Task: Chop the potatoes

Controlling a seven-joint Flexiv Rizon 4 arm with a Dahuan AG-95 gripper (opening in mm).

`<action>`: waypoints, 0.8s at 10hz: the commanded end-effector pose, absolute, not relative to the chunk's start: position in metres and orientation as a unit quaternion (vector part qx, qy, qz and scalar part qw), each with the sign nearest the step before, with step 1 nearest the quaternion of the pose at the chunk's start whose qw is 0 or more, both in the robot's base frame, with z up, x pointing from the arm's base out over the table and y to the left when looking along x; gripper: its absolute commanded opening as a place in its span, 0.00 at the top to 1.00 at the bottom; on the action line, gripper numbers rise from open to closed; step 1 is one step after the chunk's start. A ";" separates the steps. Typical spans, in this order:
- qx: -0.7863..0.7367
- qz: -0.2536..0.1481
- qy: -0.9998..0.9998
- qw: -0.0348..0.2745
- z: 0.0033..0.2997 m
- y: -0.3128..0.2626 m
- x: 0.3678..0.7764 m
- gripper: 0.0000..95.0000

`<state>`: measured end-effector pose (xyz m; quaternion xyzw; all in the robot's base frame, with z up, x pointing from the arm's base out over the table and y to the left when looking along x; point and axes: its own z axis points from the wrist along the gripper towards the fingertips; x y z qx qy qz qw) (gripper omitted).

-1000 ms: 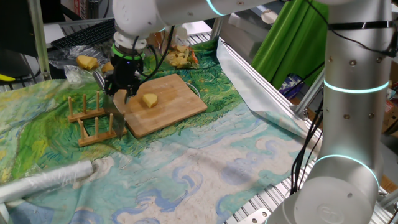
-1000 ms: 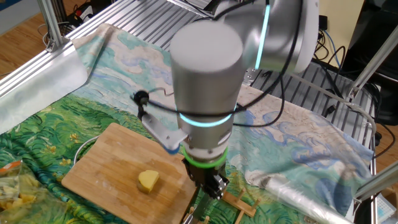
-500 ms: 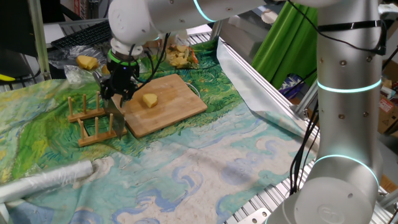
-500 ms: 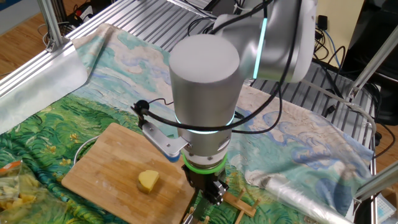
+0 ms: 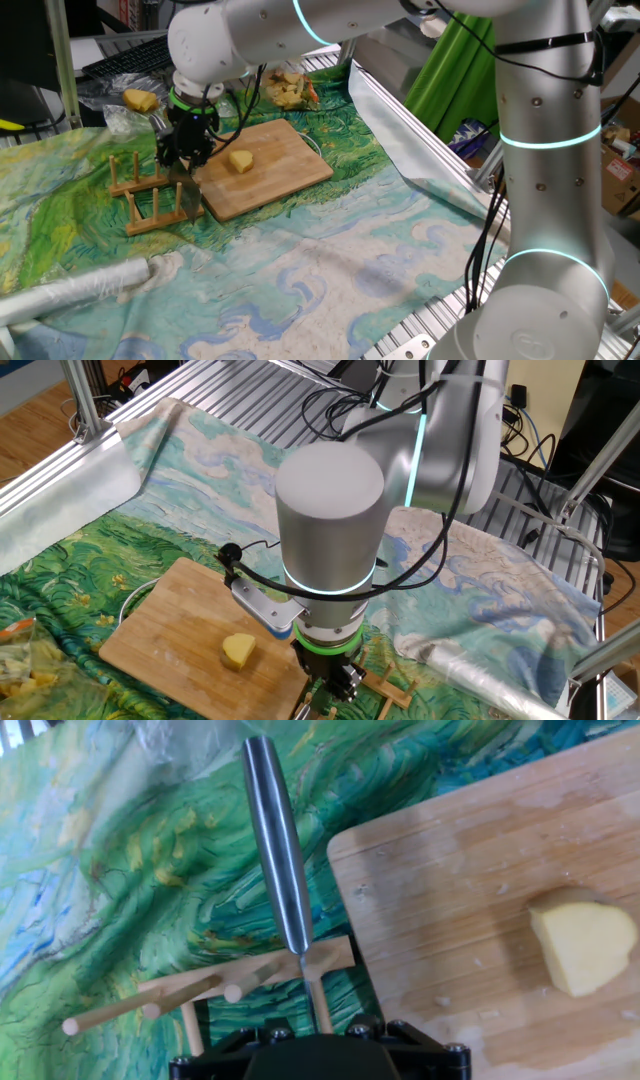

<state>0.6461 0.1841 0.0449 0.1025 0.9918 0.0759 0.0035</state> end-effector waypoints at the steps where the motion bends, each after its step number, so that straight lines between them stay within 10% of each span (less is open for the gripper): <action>1: 0.102 0.076 0.992 0.004 0.041 0.185 0.647 0.60; 6: 0.096 0.076 0.992 0.009 0.033 0.186 0.648 0.60; 7: 0.094 0.076 0.993 0.009 0.032 0.186 0.648 0.80; 8: 0.093 0.077 0.993 0.009 0.031 0.186 0.648 0.80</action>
